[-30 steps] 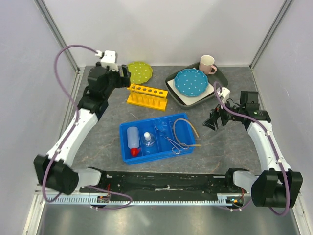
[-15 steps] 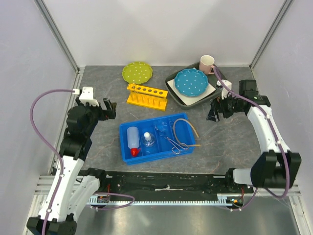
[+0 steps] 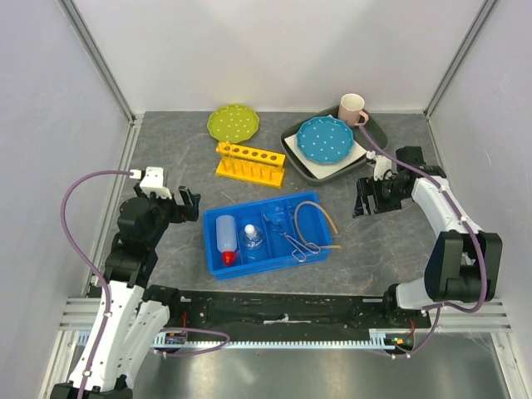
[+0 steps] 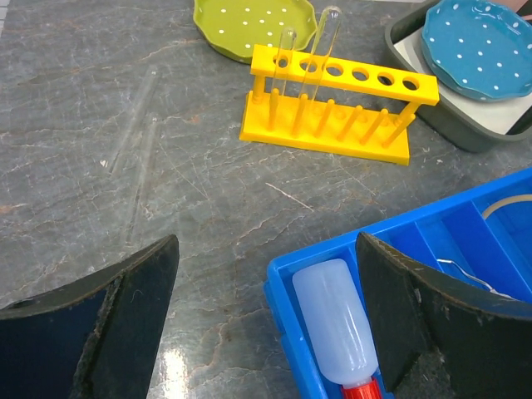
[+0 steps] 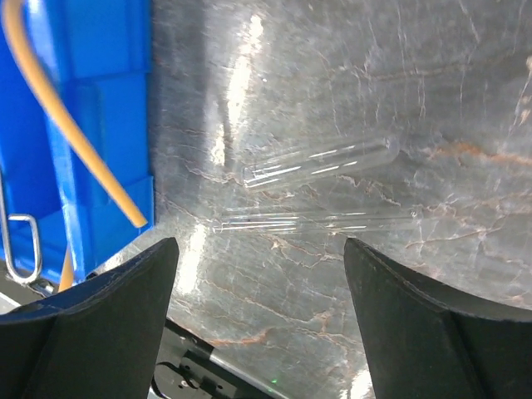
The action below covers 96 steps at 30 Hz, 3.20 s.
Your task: Organize the chemistry lab equipment
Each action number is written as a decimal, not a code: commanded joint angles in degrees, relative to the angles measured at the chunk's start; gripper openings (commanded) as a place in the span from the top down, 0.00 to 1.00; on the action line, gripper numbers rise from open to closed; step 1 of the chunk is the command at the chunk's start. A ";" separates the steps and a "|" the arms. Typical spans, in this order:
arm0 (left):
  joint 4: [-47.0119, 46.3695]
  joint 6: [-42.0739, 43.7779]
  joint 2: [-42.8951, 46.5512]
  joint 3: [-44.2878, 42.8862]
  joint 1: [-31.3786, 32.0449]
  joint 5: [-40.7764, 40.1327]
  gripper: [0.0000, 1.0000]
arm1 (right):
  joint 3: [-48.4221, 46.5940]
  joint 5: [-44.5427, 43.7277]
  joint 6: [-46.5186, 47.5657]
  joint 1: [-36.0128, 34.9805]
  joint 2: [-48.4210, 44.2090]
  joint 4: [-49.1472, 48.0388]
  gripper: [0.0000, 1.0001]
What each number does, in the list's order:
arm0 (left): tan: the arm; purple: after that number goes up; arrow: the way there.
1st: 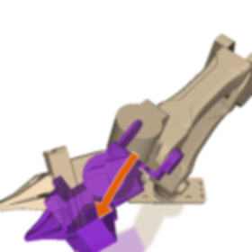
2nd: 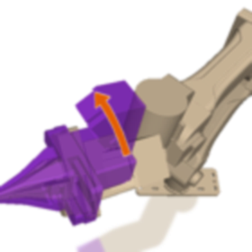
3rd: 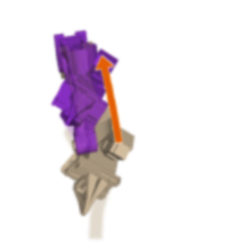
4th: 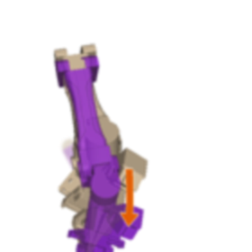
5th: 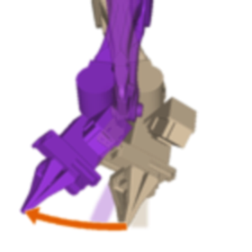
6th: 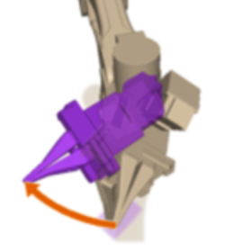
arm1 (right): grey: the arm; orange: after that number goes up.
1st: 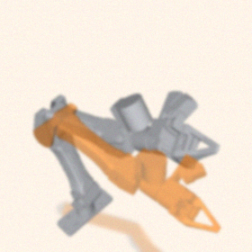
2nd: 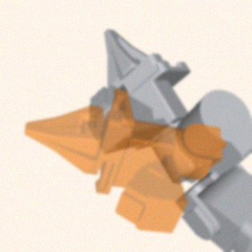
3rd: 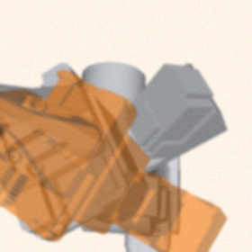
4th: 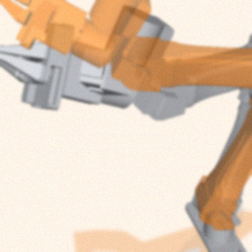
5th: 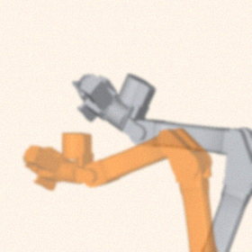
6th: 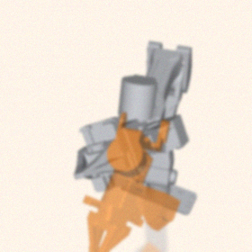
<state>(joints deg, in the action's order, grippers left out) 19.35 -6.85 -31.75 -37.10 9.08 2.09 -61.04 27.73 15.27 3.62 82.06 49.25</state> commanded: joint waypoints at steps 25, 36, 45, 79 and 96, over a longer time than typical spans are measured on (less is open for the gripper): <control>-1.69 0.17 -2.00 0.45 -0.03 0.82 0.09 | 4.88 -18.23 -29.77 -5.01 9.95 -15.33 0.09; -2.04 0.35 -3.58 0.45 -0.03 1.69 0.09 | 0.92 -18.68 -29.77 -8.89 15.58 -13.84 0.11; -1.95 0.52 -4.11 0.54 -0.03 1.34 0.09 | -3.91 -22.17 -28.45 -12.31 21.47 -13.48 0.21; -2.13 0.52 -4.46 0.54 -0.03 1.69 0.09 | -5.85 -30.45 -17.64 -17.33 20.07 -15.50 0.77; -18.16 -30.70 -5.78 1.94 0.06 34.98 0.09 | -1.81 -14.11 -15.71 -14.60 0.22 -15.33 0.78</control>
<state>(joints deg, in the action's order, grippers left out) 14.74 -18.41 -36.07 -36.86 9.10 22.26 -64.01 7.49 -1.23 -11.25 88.77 34.46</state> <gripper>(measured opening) 0.914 0.302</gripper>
